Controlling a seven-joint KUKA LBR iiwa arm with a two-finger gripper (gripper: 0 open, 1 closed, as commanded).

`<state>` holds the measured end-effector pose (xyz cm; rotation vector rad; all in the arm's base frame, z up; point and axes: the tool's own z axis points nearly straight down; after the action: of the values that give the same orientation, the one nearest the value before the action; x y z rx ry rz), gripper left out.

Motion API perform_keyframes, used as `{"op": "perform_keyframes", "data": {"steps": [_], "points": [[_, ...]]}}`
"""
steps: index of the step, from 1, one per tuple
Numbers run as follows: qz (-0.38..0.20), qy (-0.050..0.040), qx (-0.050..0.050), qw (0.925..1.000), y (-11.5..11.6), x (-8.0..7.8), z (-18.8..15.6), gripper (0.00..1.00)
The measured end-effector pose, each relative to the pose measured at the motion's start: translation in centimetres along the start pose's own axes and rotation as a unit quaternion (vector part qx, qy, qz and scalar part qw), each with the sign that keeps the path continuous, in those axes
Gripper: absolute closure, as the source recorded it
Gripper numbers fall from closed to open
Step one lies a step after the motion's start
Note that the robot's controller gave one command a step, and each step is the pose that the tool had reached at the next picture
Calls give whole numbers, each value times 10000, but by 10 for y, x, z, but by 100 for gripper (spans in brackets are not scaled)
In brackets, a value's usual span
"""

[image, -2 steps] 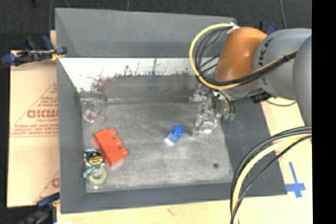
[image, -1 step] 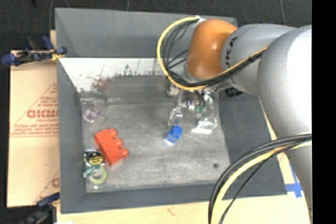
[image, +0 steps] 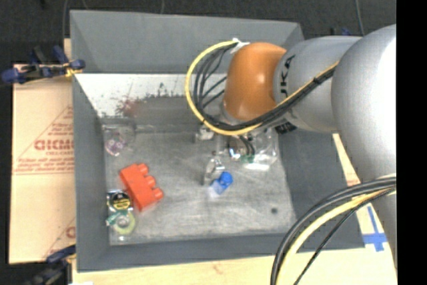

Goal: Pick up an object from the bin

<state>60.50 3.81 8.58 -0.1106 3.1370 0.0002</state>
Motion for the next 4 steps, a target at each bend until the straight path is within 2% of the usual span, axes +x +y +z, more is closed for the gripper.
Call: {"op": "perform_keyframes", "data": {"steps": [1,2,3,4], "points": [[539,-31,6,9985,-55,5,-54,0],[603,-4,-22,9982,55,-21,-2,0],[660,-19,-24,9978,131,-29,-4,0],[370,-80,-1,9993,174,44,10,0]]}}
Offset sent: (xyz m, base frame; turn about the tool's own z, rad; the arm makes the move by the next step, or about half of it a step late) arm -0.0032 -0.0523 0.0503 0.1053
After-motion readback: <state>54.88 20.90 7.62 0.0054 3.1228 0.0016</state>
